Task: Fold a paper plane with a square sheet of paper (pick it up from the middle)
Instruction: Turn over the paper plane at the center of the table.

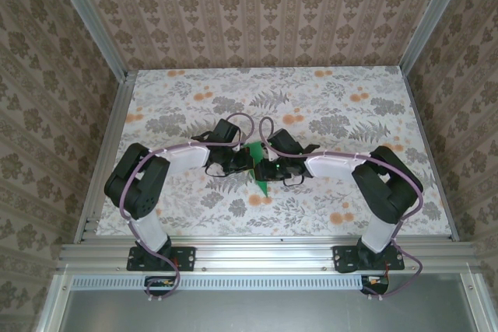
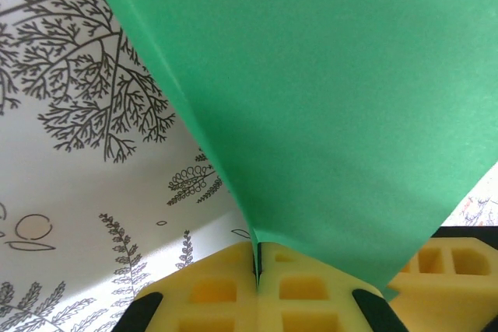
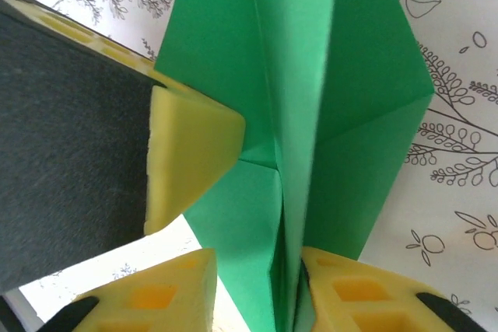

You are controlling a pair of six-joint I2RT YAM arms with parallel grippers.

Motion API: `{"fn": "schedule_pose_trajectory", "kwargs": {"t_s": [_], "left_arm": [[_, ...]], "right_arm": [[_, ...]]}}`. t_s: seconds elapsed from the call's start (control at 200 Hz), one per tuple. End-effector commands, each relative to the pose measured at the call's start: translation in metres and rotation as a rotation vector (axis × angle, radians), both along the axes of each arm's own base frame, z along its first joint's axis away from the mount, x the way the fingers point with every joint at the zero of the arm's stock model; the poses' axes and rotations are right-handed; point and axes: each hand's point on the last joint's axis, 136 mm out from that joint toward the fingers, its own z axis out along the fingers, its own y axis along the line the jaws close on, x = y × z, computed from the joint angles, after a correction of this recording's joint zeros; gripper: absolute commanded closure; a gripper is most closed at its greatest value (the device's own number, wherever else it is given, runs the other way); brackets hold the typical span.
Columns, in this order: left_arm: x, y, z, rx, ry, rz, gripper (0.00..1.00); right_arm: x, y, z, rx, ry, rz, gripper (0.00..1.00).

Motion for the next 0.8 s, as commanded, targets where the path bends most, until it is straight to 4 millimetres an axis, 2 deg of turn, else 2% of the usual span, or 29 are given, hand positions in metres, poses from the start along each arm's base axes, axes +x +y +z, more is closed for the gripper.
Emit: {"fn": "schedule_pose_trajectory", "kwargs": {"t_s": [0.0, 0.17, 0.305, 0.43, 0.535, 0.595, 0.73, 0.795], "left_arm": [[0.001, -0.001, 0.009, -0.020, -0.006, -0.001, 1.00], [0.001, 0.000, 0.013, -0.026, -0.014, 0.006, 0.94], [0.005, -0.003, 0.027, -0.054, -0.041, 0.011, 0.87], [0.007, -0.004, 0.045, -0.083, -0.084, 0.018, 0.74], [0.009, 0.000, 0.062, -0.098, -0.134, 0.036, 0.54], [0.009, 0.006, 0.070, -0.088, -0.169, 0.051, 0.42], [0.010, 0.030, 0.081, -0.030, -0.250, 0.118, 0.32], [0.009, 0.043, 0.082, -0.010, -0.271, 0.151, 0.31]], "right_arm": [[0.002, -0.005, -0.007, -0.074, -0.010, -0.001, 0.72], [0.006, -0.012, 0.000, -0.120, -0.040, -0.018, 0.85], [0.008, -0.020, 0.010, -0.149, -0.073, -0.028, 0.94], [0.011, -0.027, 0.022, -0.179, -0.097, -0.042, 1.00], [0.014, -0.039, 0.029, -0.237, -0.109, -0.067, 1.00], [0.019, -0.051, 0.033, -0.293, -0.118, -0.102, 1.00], [0.029, -0.077, 0.041, -0.421, -0.135, -0.155, 0.99], [0.033, -0.089, 0.039, -0.486, -0.119, -0.175, 0.98]]}}
